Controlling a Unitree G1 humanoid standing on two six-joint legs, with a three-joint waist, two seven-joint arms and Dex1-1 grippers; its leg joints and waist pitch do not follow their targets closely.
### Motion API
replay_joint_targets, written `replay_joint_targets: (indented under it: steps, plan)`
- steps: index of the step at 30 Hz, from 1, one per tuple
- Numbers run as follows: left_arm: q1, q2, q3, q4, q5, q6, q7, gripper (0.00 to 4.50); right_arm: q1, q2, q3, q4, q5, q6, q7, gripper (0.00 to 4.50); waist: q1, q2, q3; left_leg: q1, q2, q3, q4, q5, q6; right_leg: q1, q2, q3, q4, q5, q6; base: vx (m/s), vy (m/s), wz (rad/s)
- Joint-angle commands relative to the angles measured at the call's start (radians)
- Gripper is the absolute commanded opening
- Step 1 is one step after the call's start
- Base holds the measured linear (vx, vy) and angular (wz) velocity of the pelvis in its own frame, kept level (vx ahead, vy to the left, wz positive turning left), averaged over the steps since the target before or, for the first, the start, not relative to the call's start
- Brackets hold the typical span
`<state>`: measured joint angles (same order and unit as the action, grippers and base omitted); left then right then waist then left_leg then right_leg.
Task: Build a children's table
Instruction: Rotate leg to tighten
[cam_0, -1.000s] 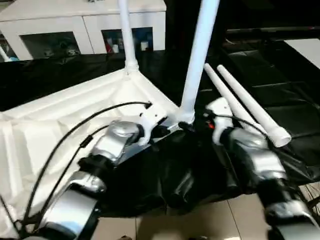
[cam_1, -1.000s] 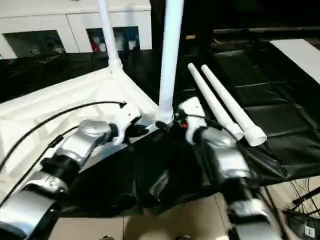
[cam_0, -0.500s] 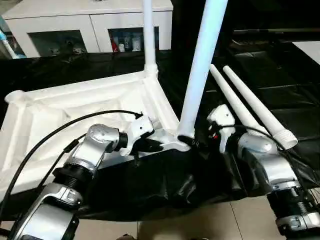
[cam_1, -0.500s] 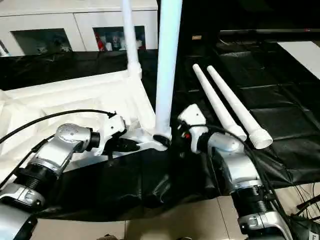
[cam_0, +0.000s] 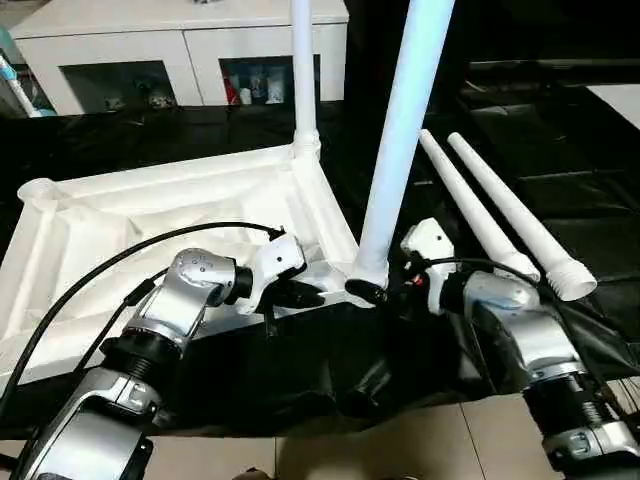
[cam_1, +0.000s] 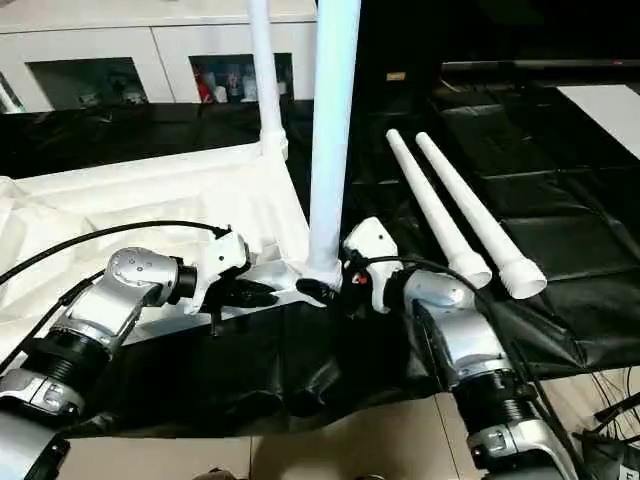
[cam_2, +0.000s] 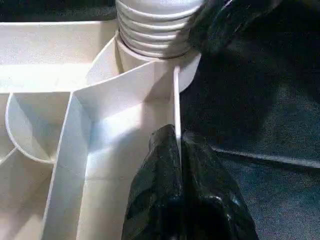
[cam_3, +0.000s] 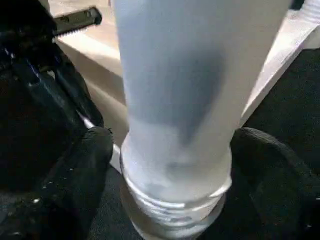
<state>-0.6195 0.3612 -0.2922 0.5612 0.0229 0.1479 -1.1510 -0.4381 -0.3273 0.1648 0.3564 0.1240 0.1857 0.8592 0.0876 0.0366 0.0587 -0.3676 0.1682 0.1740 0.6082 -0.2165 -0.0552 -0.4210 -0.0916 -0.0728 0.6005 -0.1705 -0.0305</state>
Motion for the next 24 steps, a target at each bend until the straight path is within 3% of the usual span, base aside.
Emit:
replay_joint_targets:
  steps: [1, 2, 13, 24]
  plan:
    - [-0.001, 0.002, -0.013, -0.049, -0.008, -0.004, -0.020, 0.00, -0.018, -0.002, 0.005, 0.006, -0.002, -0.007, 0.005, 3.93, -0.003, -0.004, -0.079, 0.006, 0.056, -0.013, -0.064, -0.012, 0.132, 0.071, -0.062, 0.046, -0.040, -0.018, -0.277, 0.000, 0.000, 0.00]
    - [0.000, 0.001, -0.014, -0.049, -0.008, -0.003, -0.020, 0.00, -0.021, -0.003, 0.010, 0.017, -0.007, -0.014, 0.007, 3.69, -0.003, -0.005, -0.079, 0.005, 0.056, -0.013, -0.064, -0.019, 0.128, 0.071, -0.062, 0.046, -0.040, -0.026, -0.274, 0.000, 0.000, 0.00]
    - [0.001, -0.003, -0.012, -0.045, -0.011, -0.003, -0.017, 0.00, -0.025, 0.007, 0.012, 0.045, -0.011, -0.036, 0.013, 2.85, -0.003, -0.006, -0.079, 0.004, 0.055, -0.014, -0.062, -0.037, 0.116, 0.071, -0.060, 0.046, -0.041, -0.050, -0.265, 0.000, 0.000, 0.00]
    - [-0.010, -0.032, 0.002, -0.013, -0.011, 0.014, 0.028, 0.00, -0.025, 0.065, -0.022, 0.090, -0.005, -0.026, -0.082, 2.73, -0.005, -0.003, -0.078, 0.004, 0.054, -0.014, -0.063, -0.059, 0.096, 0.070, -0.061, 0.047, -0.042, -0.078, -0.259, 0.000, 0.000, 0.00]
